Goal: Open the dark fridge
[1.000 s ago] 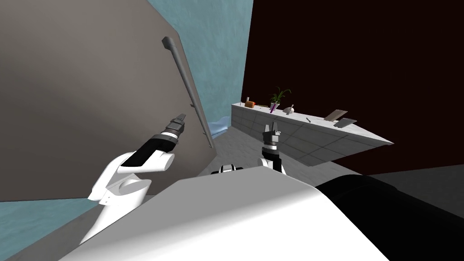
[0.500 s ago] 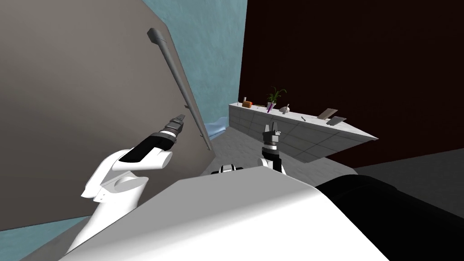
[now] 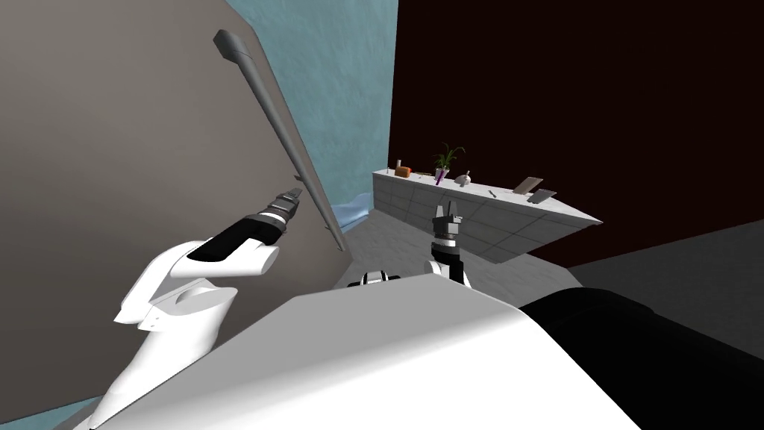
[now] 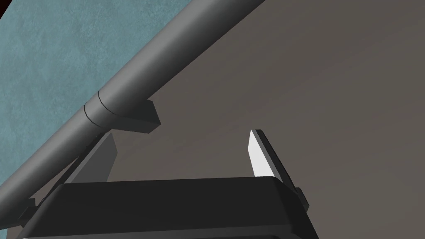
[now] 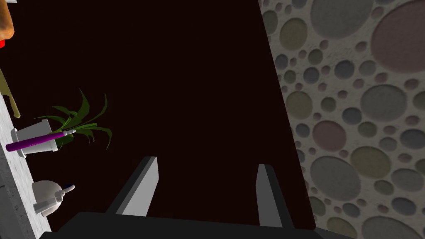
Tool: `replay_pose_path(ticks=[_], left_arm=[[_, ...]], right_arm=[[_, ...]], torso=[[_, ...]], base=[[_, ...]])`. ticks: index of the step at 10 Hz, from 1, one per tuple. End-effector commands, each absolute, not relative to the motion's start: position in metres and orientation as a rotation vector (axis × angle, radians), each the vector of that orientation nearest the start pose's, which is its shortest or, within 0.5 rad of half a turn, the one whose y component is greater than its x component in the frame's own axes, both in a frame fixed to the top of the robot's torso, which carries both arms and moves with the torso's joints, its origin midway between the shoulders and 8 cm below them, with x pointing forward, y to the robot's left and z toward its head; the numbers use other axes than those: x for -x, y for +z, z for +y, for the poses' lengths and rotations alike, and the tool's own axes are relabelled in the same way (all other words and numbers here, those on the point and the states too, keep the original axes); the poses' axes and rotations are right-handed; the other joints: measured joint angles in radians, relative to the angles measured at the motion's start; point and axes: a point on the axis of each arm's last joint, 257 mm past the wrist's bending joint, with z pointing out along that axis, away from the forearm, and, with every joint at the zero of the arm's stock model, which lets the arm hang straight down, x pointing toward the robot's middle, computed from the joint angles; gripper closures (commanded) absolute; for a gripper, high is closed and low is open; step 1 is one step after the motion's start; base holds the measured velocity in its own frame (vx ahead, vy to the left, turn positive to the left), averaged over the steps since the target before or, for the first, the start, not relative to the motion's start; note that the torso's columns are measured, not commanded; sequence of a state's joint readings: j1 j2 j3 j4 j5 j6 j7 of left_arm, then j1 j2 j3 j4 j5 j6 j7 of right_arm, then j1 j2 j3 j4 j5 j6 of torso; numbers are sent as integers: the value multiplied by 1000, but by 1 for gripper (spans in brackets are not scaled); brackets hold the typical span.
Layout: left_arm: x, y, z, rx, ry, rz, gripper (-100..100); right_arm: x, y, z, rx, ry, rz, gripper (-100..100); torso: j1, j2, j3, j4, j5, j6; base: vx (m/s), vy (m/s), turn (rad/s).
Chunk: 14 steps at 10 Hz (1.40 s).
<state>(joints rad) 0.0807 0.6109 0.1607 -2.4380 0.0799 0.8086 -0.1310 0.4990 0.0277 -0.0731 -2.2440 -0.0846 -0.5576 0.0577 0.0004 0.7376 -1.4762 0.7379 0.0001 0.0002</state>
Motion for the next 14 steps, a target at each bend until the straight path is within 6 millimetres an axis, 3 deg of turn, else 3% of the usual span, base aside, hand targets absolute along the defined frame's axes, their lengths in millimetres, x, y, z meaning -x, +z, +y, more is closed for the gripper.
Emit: replay_pose_path(ticks=[1,5,9,12,13,14], left_arm=[[-466,12,340,728,-582,1418,-100],[-458,32,344,698,-500,1435,-100],[-444,59,329,633,-487,1419,-100],[-444,60,330,642,-486,1423,-100],[-444,60,330,643,-486,1424,100],[-445,63,311,600,-531,1440,100]], right_arm=[[-333,21,-317,-681,1228,529,0],[-333,21,-317,-681,1228,529,0],[-333,21,-317,-681,1228,529,0],[-333,21,-317,-681,1228,529,0],[-333,21,-317,-681,1228,529,0],[-333,21,-317,-681,1228,529,0]], torso=[[0,-1,-1,0,0,0],[-1,-3,-3,1,-2,2],[-5,-8,-7,0,-4,3],[1,-4,-2,-1,0,0],[1,-1,-2,-1,1,0],[3,0,0,-2,2,-2]], base=[[55,15,-64],[47,17,-112],[38,18,-73],[63,8,-14],[8,-3,-13],[-205,-4,-143]])
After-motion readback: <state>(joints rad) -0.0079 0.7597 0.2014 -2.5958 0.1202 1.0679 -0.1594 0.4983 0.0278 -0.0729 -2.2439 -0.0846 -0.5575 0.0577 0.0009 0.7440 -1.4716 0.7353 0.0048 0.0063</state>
